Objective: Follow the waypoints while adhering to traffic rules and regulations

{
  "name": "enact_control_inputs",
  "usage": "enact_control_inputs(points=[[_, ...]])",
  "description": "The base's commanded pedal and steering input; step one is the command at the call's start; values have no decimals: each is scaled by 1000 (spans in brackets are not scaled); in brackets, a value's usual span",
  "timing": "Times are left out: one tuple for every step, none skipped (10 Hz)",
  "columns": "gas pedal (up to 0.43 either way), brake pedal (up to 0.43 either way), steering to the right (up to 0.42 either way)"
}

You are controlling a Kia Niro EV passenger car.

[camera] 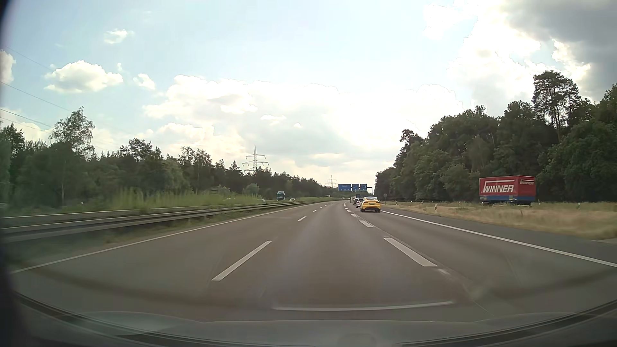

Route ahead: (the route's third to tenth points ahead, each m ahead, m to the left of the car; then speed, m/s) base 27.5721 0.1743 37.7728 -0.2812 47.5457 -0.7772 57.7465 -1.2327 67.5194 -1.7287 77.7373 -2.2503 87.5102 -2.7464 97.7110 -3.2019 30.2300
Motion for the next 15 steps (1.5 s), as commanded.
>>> enact_control_inputs(points=[[189,30,5],[189,30,4],[189,30,5],[189,30,4],[189,30,4],[189,30,4],[197,30,3],[197,30,3],[197,30,3],[197,30,3],[197,30,3],[197,30,3],[209,30,4],[209,30,3],[220,30,3]])
